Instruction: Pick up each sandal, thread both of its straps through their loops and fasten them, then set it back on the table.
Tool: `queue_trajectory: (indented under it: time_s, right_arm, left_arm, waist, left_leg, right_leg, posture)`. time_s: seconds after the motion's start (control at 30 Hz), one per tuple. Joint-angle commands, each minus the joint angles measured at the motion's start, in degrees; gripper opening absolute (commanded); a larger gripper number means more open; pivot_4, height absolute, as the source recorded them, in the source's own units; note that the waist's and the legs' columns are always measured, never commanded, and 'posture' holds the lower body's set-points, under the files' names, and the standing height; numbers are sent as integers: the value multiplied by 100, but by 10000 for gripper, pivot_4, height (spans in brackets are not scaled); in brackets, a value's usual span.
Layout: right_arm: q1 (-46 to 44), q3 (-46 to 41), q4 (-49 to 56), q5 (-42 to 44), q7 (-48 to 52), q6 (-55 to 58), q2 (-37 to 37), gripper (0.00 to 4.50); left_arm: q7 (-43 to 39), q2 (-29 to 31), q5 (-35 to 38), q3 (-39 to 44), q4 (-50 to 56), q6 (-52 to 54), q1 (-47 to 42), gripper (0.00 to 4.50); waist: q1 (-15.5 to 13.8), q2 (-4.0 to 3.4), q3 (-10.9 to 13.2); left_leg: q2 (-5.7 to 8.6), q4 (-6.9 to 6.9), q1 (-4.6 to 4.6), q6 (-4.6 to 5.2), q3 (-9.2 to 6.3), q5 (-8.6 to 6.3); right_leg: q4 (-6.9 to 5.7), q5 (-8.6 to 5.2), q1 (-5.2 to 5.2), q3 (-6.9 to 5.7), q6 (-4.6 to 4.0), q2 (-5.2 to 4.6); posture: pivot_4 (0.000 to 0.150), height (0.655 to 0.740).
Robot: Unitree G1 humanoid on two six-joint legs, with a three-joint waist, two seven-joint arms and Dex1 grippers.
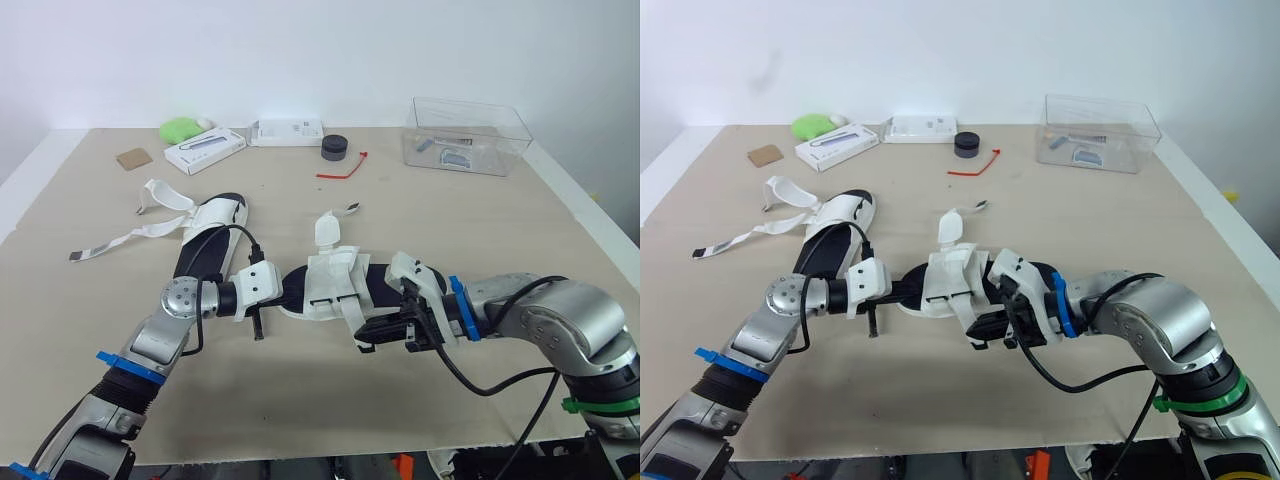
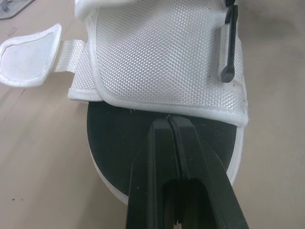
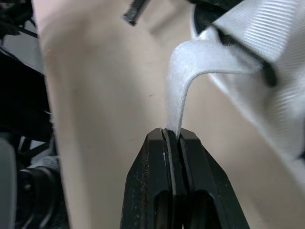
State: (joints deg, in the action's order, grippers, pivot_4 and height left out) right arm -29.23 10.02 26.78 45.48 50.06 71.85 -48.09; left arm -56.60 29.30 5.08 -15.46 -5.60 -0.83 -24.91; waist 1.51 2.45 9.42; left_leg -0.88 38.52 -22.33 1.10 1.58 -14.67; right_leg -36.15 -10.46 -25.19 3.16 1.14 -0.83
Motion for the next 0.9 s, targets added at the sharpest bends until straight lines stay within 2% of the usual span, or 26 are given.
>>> queue_trajectory:
  time_s: [0.03, 0.5, 0.57, 0.6, 0.73, 0.77, 0.83, 0.9]
  right_arm:
    - [118, -303, 297, 227, -111, 145, -13, 165]
    - [667, -443, 650, 747, -537, 564, 126, 165]
    - [630, -488, 596, 699, -594, 484, 149, 7080]
    - [623, -465, 630, 729, -448, 459, 32, 8679]
    - [718, -492, 852, 912, 145, 312, -475, 26017]
    - [746, -488, 954, 839, 377, 79, -673, 32155]
    - [799, -434, 1131, 396, 930, -627, -1223, 37701]
    - [900, -405, 1122, -396, 1430, -1915, -1507, 44239]
  left_arm:
    - [-47, 23, -146, -110, -110, 86, 84, 0]
    - [-69, 58, -203, -144, -123, 107, 100, 0]
    - [-74, 63, -204, -145, -120, 113, 101, 0]
    - [-76, 64, -207, -149, -120, 114, 100, 0]
    - [-77, 58, -219, -166, -136, 111, 86, 0]
    - [-81, 61, -221, -168, -144, 105, 81, 0]
    - [-87, 65, -229, -168, -172, 91, 62, 0]
    - [-91, 68, -231, -169, -190, 81, 48, 0]
  waist:
    - [0, 0, 0]
    - [0, 0, 0]
    - [0, 0, 0]
    - [0, 0, 0]
    - [-1, 1, -1]
    - [-1, 2, -1]
    - [-16, -2, -1]
    - [-20, -10, 1]
  left_leg:
    - [0, 0, 0, 0, -1, 0]
    - [0, 0, 1, 0, 0, 0]
    - [0, 0, 1, 0, 0, 0]
    - [0, 0, 1, 0, 0, 0]
    - [2, -1, 0, 0, 1, 0]
    - [1, -1, 1, 0, 0, 0]
    - [2, 0, 1, 0, -2, 0]
    - [3, 0, 1, 0, 0, 0]
  right_leg:
    - [0, 0, 0, -1, 0, 0]
    - [0, 0, 1, 0, 0, 0]
    - [0, 0, 1, 0, 0, 1]
    - [0, 0, 1, 0, 0, 1]
    - [1, -1, 1, 0, 0, -2]
    - [1, -2, 2, 0, 0, -1]
    - [1, -1, 1, -1, 1, 0]
    - [0, -2, 1, -2, 0, -1]
  posture:
    - [1500, 7400]
    - [1500, 7400]
    - [1500, 7400]
    - [1500, 7400]
    - [1500, 7400]
    - [1500, 7400]
    - [1500, 7400]
    - [1500, 7400]
